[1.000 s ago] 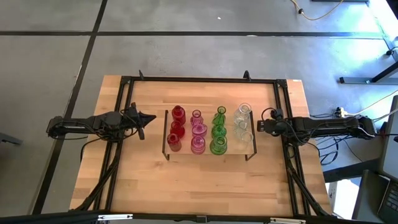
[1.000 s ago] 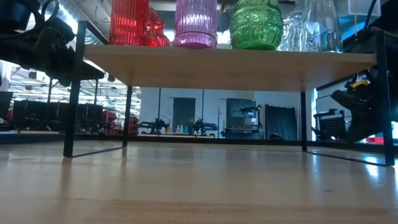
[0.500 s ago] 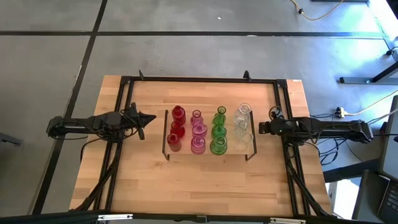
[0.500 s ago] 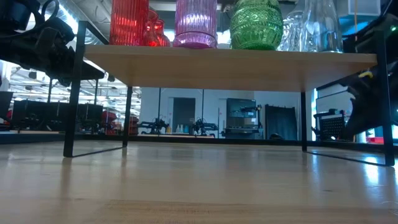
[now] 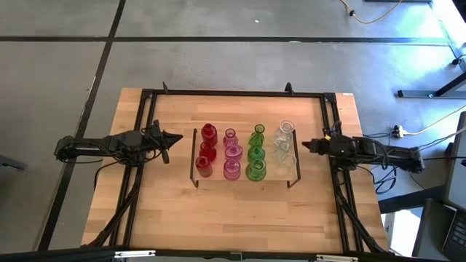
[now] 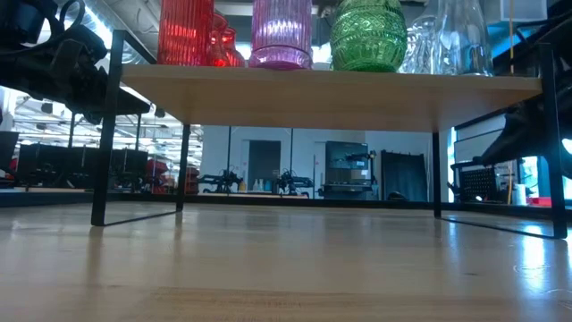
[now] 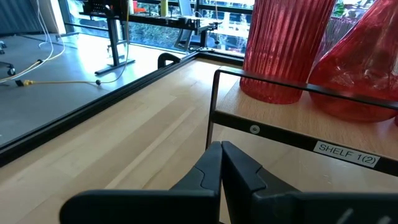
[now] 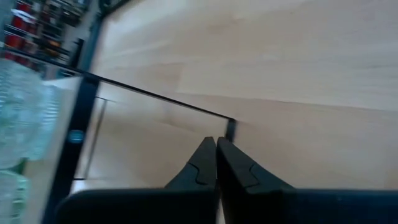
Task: Sort vases onto shelf
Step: Return to Home Position
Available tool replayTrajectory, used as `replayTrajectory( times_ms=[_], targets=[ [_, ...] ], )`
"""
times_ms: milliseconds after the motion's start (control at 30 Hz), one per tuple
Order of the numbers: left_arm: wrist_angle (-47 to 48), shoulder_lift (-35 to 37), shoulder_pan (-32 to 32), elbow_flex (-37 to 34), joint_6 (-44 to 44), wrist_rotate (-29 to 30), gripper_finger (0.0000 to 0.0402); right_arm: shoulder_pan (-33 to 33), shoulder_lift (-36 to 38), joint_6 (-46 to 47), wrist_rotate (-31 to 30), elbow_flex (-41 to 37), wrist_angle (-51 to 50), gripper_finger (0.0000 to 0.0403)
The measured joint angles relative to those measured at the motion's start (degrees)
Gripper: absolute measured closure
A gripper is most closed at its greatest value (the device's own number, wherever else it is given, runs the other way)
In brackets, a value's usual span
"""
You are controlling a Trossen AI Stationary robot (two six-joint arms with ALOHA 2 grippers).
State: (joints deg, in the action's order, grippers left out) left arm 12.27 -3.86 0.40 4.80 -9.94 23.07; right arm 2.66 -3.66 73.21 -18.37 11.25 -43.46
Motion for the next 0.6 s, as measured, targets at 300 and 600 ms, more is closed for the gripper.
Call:
replayTrajectory(
  times_ms=[300, 600],
  targets=[
    [0.0, 0.0, 0.0, 0.0, 0.0, 0.0, 0.0401, 0.0, 3.4, 0.0, 0.0, 0.0, 0.0, 0.0403],
    [0.0, 0.0, 0.0, 0.0, 0.0, 0.0, 0.0401, 0.0, 3.4, 0.0, 0.0, 0.0, 0.0, 0.0403]
  ],
)
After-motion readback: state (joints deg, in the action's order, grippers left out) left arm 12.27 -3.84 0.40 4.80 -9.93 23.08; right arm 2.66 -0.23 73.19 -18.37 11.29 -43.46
